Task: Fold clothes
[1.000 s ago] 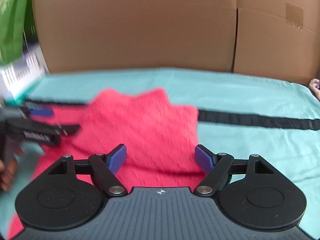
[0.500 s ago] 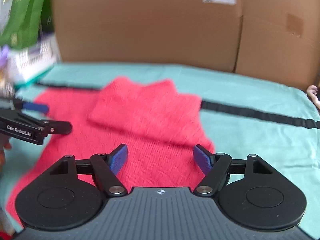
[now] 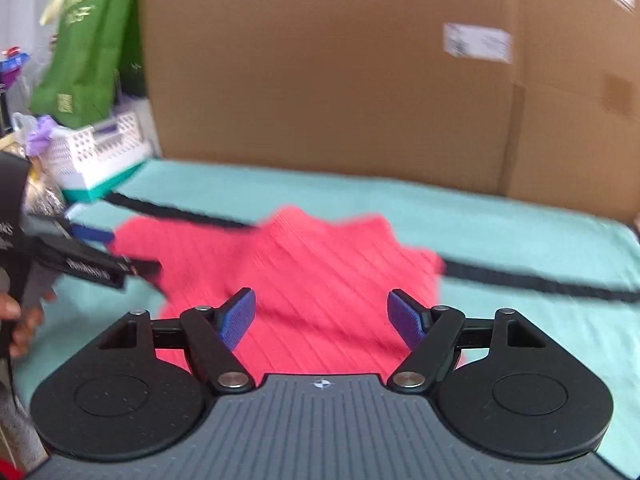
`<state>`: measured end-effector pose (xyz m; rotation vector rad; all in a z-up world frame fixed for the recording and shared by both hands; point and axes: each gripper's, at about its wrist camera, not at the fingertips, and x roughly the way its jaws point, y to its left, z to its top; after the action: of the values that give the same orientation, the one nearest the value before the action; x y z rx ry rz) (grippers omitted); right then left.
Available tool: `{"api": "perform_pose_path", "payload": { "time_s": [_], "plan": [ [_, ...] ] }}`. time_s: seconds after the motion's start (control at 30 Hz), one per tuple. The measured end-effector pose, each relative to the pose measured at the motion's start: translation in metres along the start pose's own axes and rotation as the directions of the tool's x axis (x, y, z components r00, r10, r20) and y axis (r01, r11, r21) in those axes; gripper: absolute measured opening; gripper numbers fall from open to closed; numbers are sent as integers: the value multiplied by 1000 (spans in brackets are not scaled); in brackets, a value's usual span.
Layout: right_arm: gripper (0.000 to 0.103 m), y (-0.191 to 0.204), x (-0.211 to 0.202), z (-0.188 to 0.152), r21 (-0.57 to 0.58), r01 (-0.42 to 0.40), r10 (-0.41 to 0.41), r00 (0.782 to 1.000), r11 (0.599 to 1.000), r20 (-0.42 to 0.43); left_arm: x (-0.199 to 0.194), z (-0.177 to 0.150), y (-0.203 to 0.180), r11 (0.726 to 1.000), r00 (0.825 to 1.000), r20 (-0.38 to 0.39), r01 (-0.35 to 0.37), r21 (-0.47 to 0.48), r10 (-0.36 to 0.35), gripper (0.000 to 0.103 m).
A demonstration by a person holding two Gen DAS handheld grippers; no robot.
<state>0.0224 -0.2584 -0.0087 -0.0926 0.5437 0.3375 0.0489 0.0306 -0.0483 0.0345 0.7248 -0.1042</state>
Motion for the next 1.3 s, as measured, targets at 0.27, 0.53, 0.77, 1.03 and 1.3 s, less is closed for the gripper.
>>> {"api": "perform_pose_path", "payload": {
  "time_s": [0.27, 0.53, 0.77, 1.03, 1.3],
  "plan": [
    [63, 34, 107, 35, -66, 83, -88, 993, 994, -76, 8, -3, 28, 997, 999, -16, -42, -63, 41, 102],
    [63, 42, 151, 47, -66, 82, -90, 988, 994, -125, 8, -4, 37, 997, 999, -14, -47, -59, 46, 102],
    [72, 21, 124, 28, 17, 43, -40, 988, 999, -151, -14, -7, 63, 991, 998, 42, -31, -129, 36, 102],
    [71, 104, 56, 43, -190, -167, 174, 985, 967, 20, -66, -15, 135, 947, 984, 136, -68, -314, 115, 102],
    [68, 180, 85, 21, -388, -133, 135, 991, 912, -21, -44, -14, 151, 936, 993, 96, 103, -338, -75, 102]
  ]
}}
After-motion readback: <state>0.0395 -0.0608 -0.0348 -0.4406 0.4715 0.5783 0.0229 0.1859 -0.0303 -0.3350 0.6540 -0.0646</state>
